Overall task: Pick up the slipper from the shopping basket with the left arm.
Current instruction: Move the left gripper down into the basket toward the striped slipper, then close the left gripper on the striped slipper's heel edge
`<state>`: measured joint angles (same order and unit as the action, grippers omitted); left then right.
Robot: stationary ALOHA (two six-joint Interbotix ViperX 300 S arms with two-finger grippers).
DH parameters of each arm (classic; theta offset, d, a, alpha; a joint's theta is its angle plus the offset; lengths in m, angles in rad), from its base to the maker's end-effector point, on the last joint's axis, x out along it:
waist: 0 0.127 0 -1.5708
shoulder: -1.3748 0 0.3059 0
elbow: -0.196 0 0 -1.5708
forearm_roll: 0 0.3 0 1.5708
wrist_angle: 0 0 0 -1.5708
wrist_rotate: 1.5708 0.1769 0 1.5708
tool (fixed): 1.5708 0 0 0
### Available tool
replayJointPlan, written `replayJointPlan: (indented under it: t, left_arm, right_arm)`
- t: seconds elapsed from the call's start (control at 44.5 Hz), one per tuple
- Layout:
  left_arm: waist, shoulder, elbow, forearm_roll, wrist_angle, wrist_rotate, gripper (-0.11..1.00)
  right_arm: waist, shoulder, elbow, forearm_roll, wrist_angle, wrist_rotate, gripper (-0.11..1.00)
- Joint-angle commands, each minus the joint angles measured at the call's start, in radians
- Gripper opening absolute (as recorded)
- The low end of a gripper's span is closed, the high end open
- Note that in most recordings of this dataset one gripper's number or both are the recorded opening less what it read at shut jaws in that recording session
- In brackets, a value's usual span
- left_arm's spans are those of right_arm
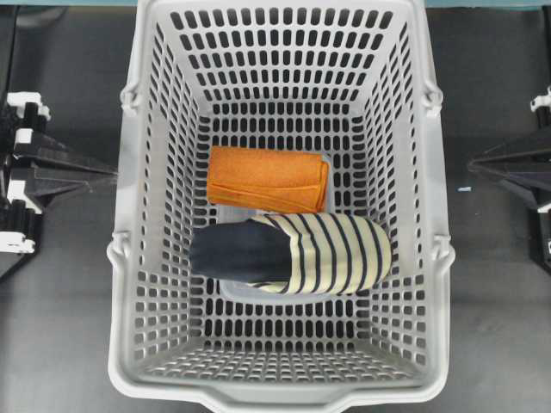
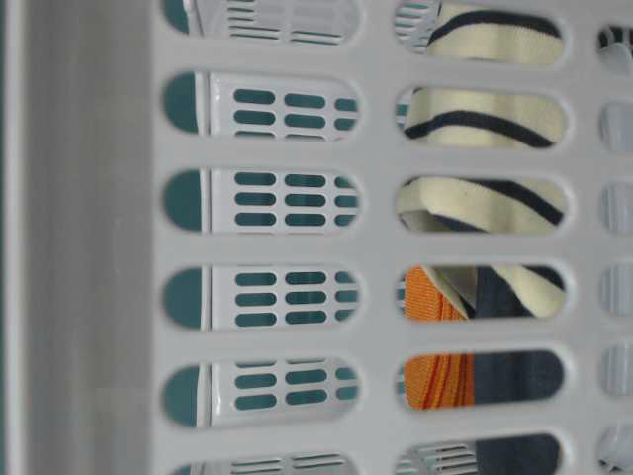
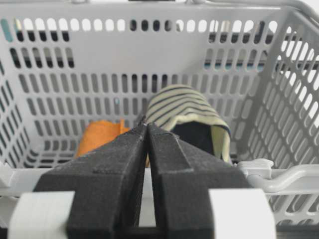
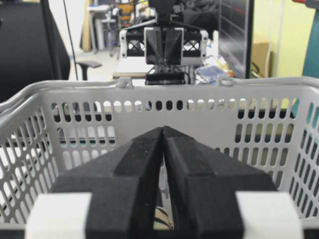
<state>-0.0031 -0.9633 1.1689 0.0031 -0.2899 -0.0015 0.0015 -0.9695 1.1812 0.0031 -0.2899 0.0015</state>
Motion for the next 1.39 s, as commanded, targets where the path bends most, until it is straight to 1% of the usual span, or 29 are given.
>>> replayJointPlan:
  t: [0.0, 0.045, 0.09, 0.112, 0.27, 0.404, 0.494, 0.539, 0.697, 0.764, 0.899, 0.921, 0.966, 1.056, 1.146, 1.213, 1.258, 1.371]
  left_arm:
    - [0.0, 0.005, -0.08, 0.043, 0.051, -0.023, 0.06]
    - [0.0, 0.012, -0.126, 0.041, 0.11, -0.038, 0.04]
    - [0.0, 0.026, -0.167, 0.041, 0.166, -0.046, 0.0]
    - [-0.002, 0.035, -0.187, 0.041, 0.195, -0.051, 0.0]
    - [-0.008, 0.11, -0.339, 0.043, 0.403, -0.057, 0.0]
    - [-0.029, 0.21, -0.469, 0.043, 0.549, -0.057, 0.0]
    - [-0.044, 0.301, -0.557, 0.041, 0.615, -0.058, 0.0]
    - [-0.051, 0.345, -0.589, 0.043, 0.629, -0.054, 0.0]
    - [-0.061, 0.495, -0.687, 0.043, 0.681, -0.046, 0.0]
    - [-0.061, 0.546, -0.73, 0.043, 0.707, -0.066, 0.0]
    - [-0.071, 0.64, -0.813, 0.043, 0.759, -0.064, 0.0]
    - [-0.072, 0.653, -0.824, 0.043, 0.769, -0.064, 0.0]
    - [-0.072, 0.676, -0.844, 0.043, 0.79, -0.057, 0.0]
    - [-0.072, 0.724, -0.877, 0.043, 0.824, -0.058, 0.0]
    - [-0.069, 0.778, -0.916, 0.041, 0.859, -0.069, 0.0]
    - [-0.072, 0.811, -0.945, 0.043, 0.885, -0.069, 0.0]
    - [-0.075, 0.833, -0.966, 0.043, 0.905, -0.069, 0.0]
    - [-0.083, 0.899, -1.029, 0.043, 0.976, -0.069, 0.02]
  right_arm:
    - [-0.002, 0.008, -0.015, 0.0, -0.008, 0.003, 0.0]
    - [-0.002, 0.003, -0.017, 0.005, -0.005, 0.005, 0.02]
    - [-0.002, 0.0, -0.015, 0.009, 0.003, 0.008, 0.0]
    - [0.0, -0.003, -0.015, 0.011, 0.009, 0.008, -0.01]
    - [0.0, -0.026, -0.018, 0.011, 0.057, 0.017, -0.01]
    - [0.002, -0.049, -0.02, 0.011, 0.1, 0.02, -0.01]
    - [0.0, -0.058, -0.021, 0.014, 0.12, 0.02, -0.01]
    - [0.0, -0.061, -0.021, 0.018, 0.129, 0.02, -0.01]
    - [0.0, -0.063, -0.023, 0.021, 0.163, 0.02, -0.01]
    - [0.0, -0.066, -0.023, 0.021, 0.172, 0.018, -0.01]
    - [0.0, -0.078, -0.021, 0.021, 0.186, 0.017, 0.01]
    - [0.0, -0.08, -0.021, 0.021, 0.189, 0.017, 0.03]
    - [0.0, -0.084, -0.023, 0.021, 0.199, 0.018, 0.11]
    - [0.0, -0.094, -0.023, 0.021, 0.227, 0.02, 0.34]
    - [0.0, -0.103, -0.028, 0.021, 0.244, 0.02, 0.6]
    - [0.0, -0.106, -0.029, 0.021, 0.245, 0.02, 0.74]
    - [0.0, -0.109, -0.029, 0.021, 0.249, 0.021, 0.79]
    - [0.0, -0.115, -0.031, 0.021, 0.252, 0.032, 0.77]
